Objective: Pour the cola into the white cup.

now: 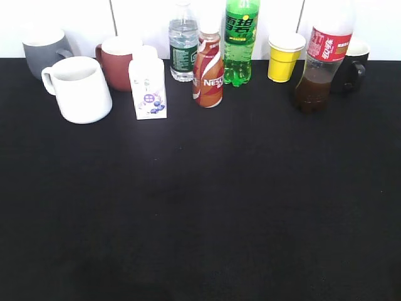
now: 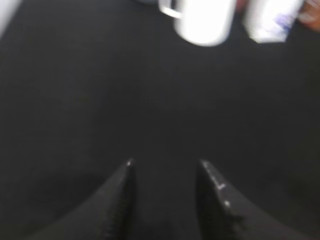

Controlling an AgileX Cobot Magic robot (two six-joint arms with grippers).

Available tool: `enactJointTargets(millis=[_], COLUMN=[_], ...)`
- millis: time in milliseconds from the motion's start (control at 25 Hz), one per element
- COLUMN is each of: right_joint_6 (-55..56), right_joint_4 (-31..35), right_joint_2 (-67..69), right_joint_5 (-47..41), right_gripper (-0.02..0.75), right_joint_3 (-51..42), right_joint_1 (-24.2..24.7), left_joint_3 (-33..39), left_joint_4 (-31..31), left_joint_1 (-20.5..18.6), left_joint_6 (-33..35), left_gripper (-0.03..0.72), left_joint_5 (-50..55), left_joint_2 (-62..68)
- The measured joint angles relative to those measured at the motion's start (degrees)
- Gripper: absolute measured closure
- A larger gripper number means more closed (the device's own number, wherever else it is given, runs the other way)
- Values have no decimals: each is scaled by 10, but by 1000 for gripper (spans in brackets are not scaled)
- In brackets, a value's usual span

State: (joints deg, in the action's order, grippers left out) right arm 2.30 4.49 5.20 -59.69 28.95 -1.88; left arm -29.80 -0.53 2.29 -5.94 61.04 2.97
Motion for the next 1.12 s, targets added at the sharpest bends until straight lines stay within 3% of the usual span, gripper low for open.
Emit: enactJointTargets(millis=[160,480,1120], right_joint_6=[0,0,0], right_joint_4=[1,1,1], right_joint_2=[-56,-57,-57], right_joint_5=[0,0,0], right_gripper=[217,217,217], right_joint_3=[-1,-1,-1], right_joint_1=[8,8,8], left_joint_3=[1,2,2], left_joint_4=[1,0,0], left_joint_1=[-27,-27,-27], left_joint_6=[0,0,0], left_gripper=[408,446,449], left_joint_5=[-1,0,0], left_joint_2=[-34,-34,-34])
